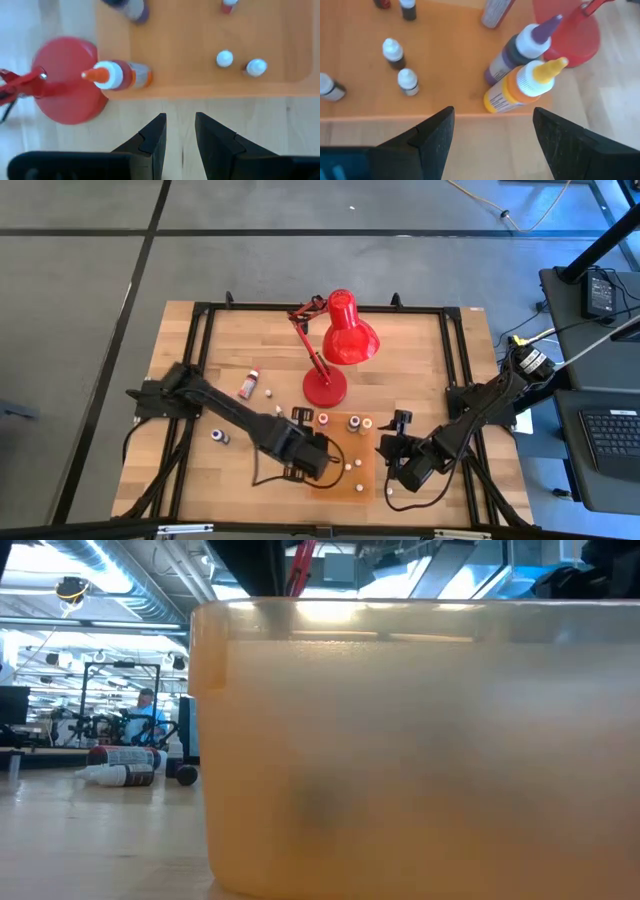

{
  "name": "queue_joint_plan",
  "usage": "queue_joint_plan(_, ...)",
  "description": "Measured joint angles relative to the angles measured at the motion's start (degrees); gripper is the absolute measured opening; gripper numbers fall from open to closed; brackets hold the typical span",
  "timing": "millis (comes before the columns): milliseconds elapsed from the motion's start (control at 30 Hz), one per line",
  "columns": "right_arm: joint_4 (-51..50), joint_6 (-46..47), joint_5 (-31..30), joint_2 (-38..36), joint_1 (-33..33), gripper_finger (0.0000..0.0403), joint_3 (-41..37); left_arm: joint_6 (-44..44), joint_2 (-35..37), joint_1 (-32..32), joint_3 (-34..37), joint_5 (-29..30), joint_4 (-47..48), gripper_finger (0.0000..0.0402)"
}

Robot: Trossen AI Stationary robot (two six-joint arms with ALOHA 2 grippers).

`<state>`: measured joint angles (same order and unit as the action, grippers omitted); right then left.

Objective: Pick & Place food coloring
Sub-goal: Put the bottom small black food coloring bottle into the orange bin

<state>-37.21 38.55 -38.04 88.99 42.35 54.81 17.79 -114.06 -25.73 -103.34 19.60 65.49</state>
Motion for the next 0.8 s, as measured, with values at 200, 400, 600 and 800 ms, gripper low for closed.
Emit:
queue_joint_plan(200, 0.5, 0.2, 10.1, -0.3, 1.0, 0.0273, 1.0, -1.5, 12.9, 0.3, 21.1, -5.4, -24.7, 0.0100)
queue_joint_plan(400, 6.3, -1.8, 16.9, -0.3, 6.6, 0.0273, 3.3, -4.9, 25.3, 0.2, 40.9, -7.4, -49.8, 0.0100)
queue_joint_plan(600, 8.7, -5.3, 17.1, 0.8, 11.6, 0.0273, 3.0, -10.0, 32.6, -0.5, 56.0, -7.1, -72.6, 0.0100)
queue_joint_plan(800, 9.5, 1.6, 16.2, 1.6, 12.1, 0.0273, 2.9, -11.1, 33.8, -0.4, 64.0, -5.2, -85.8, 0.0100)
